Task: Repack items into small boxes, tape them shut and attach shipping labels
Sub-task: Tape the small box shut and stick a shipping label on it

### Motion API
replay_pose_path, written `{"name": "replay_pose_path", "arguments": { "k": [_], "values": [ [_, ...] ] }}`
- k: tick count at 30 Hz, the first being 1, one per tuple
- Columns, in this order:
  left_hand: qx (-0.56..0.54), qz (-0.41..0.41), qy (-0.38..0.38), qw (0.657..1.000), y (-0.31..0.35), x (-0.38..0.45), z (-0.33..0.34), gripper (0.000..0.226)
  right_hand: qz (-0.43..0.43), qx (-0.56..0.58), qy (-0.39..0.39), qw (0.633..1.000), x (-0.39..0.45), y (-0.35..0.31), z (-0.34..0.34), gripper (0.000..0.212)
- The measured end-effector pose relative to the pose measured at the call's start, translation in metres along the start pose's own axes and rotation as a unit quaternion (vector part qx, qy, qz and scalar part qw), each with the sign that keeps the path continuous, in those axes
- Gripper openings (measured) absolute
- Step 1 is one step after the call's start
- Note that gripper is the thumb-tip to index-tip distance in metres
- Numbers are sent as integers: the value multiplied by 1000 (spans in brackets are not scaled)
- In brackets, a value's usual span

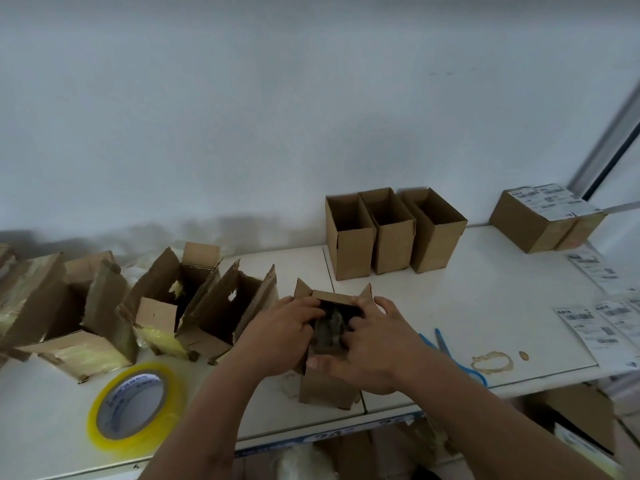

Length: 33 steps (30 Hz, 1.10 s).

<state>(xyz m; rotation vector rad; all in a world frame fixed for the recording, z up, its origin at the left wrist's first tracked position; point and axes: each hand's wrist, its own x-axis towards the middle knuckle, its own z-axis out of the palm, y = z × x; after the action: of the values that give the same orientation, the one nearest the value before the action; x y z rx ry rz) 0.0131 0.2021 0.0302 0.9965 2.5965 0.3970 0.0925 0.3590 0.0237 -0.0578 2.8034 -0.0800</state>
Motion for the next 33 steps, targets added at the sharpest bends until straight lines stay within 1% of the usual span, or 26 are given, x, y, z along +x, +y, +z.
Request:
{"name": "replay_pose_path", "arguments": {
  "k": [2,5,9,11,14,16,18,20,22,23,26,28,30,33],
  "values": [
    [-32,-13,-3,999,-1,0,1,44,-14,-15,31,999,-1,-2,-1,88],
    [-80,-27,10,996,-2,2,2,49,-36,-34,67,996,5,-3,2,90],
    [-115,-40,11,992,-4,5,0,51,-62,-4,57,996,9,1,2,85],
    [-120,-47,12,992,-5,6,1,50,-47,14,35,998,13,6,7,96],
    [-120,-61,6,991,-6,8,4,52,13,36,18,999,26,11,20,118],
    [-121,-66,4,991,-6,8,5,53,42,49,15,998,33,10,22,129],
    [-132,-66,2,989,-7,7,5,56,45,44,4,998,36,7,22,134],
    [-143,-60,4,988,-7,5,4,57,50,46,4,998,35,6,22,134],
    [-148,-54,4,988,-6,4,2,56,42,42,9,998,34,8,21,127],
    [-153,-52,5,987,-6,3,1,56,26,37,11,999,30,8,19,119],
    [-190,-49,8,980,-9,2,0,47,-48,28,34,998,14,8,1,81],
    [-207,-51,20,977,-11,1,-1,37,-71,40,68,994,4,9,-12,74],
    [-204,-47,40,977,-12,0,-1,30,-71,61,88,992,-2,12,-19,68],
    [-170,-9,87,981,-14,1,1,29,-67,81,97,990,-9,16,-23,57]
  ]
}}
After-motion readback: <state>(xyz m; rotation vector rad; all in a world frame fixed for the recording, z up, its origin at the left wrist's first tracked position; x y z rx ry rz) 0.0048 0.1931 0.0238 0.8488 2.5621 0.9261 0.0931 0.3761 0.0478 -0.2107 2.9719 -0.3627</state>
